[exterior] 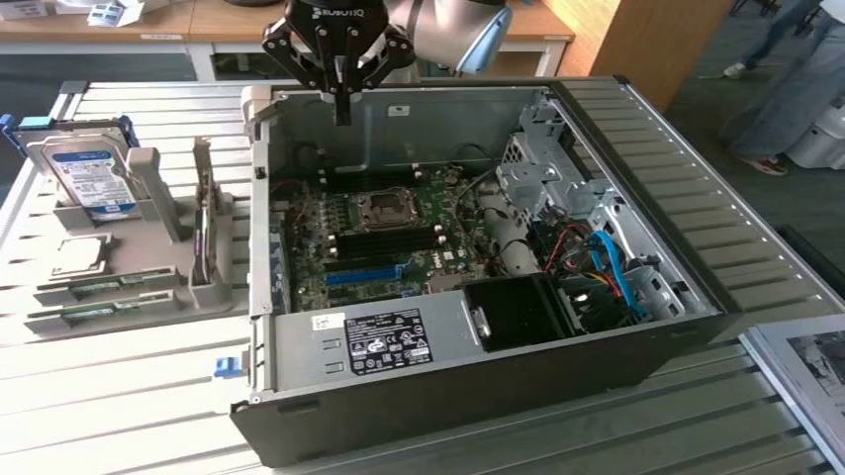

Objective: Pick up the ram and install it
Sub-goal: 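Reach for the ram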

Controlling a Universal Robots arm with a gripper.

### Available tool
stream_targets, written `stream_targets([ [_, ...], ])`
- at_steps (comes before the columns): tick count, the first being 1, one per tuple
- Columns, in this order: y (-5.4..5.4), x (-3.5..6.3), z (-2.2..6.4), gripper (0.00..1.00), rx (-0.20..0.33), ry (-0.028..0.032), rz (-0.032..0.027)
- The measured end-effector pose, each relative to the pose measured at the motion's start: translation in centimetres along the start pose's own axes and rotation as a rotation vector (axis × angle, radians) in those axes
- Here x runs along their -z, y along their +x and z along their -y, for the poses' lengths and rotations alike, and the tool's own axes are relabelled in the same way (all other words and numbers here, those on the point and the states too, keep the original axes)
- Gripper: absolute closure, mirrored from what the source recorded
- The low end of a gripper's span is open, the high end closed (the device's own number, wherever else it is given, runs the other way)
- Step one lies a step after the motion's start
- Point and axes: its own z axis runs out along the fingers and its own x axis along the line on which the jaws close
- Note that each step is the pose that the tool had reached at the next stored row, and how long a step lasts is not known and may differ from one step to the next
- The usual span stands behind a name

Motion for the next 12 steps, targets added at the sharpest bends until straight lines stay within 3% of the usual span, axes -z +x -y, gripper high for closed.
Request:
stream_targets([
  [12, 1.5, 0.04, 0.11, 0.9, 0.0, 0.0, 0.0001],
])
